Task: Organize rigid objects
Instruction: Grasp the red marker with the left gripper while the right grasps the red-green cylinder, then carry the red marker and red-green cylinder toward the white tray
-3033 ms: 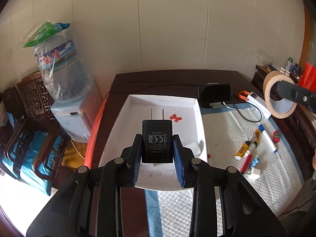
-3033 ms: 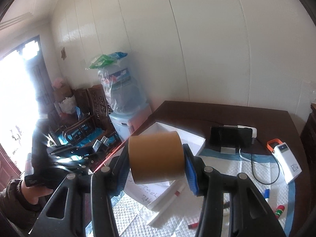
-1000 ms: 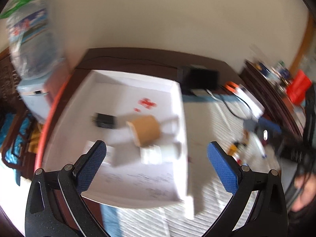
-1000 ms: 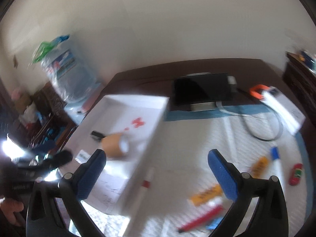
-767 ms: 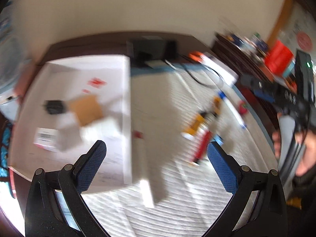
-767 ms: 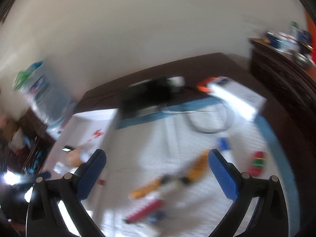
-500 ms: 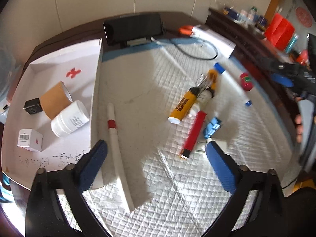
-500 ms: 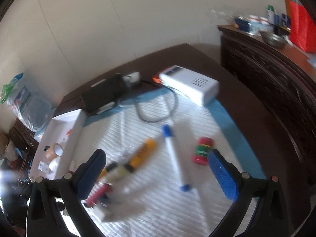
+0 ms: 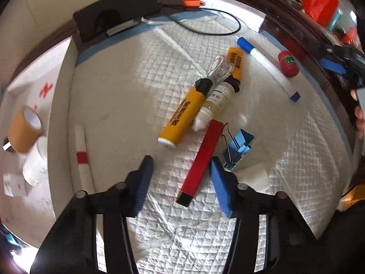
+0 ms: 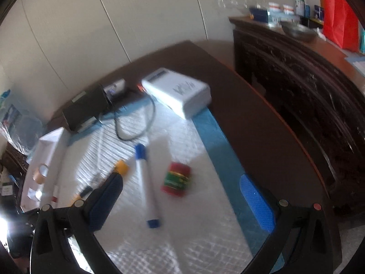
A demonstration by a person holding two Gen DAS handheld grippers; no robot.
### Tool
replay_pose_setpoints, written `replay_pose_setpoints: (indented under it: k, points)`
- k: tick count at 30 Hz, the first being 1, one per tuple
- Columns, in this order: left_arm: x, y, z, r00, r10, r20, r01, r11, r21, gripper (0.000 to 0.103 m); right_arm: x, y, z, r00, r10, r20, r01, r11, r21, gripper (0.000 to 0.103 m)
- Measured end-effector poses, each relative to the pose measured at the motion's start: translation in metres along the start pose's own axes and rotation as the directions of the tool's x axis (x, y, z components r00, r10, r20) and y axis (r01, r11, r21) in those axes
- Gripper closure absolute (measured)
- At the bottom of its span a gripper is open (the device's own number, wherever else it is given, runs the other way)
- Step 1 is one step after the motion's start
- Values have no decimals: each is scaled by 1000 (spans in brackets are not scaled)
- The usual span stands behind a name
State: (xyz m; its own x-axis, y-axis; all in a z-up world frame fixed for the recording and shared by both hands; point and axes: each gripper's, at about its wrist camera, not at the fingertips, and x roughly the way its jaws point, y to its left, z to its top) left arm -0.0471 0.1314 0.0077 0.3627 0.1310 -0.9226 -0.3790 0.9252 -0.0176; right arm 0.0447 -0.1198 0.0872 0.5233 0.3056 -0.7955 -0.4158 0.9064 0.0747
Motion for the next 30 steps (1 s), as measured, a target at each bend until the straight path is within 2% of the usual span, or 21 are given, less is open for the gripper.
replay_pose_setpoints:
  k: [1,2,3,6,9,11,17,24,27,29,30]
  points:
    - [-1,-3,0,1000,-2,6,2,1000,17,72,5,0,-1,1000,-1,-12,1,1000,-5,17]
    - [-1,-6,1,1000,-8,9,8,1000,26,75,9,0,-2,1000,-1,-21,1,1000,-10,28]
    - [-1,-8,1,1000,-9,11,8,999,36,80,14,1,-2,999,3,-33,-4,1000,-14,30]
    - [-1,-11,1,1000,-13,23,12,999,46,86,25,8,0,999,9,-50,-11,999,-42,34]
    - [0,-10,1,999,-26,33,25,999,34,90,36,15,-1,997,-2,-80,-4,997,-76,51]
    - [-1,-7,0,999,-31,39,30,999,22,92,46,17,-4,992,-12,-122,1,995,-96,75]
    - [-10,2,-6,995,-60,77,63,997,-33,92,35,14,-7,995,31,-95,-39,996,-82,75]
    - [-56,4,-11,982,-40,183,51,997,-56,92,-21,36,9,991,131,32,-127,987,-95,75]
    - [-88,13,-14,969,-1,247,25,996,-91,92,-50,58,15,975,202,88,-190,972,-136,75]
    - [-113,23,-15,955,27,296,12,991,-130,92,-68,70,18,963,243,117,-223,961,-163,75]
    - [-130,30,-14,941,46,335,8,987,-159,92,-78,76,20,956,264,131,-239,955,-175,75]
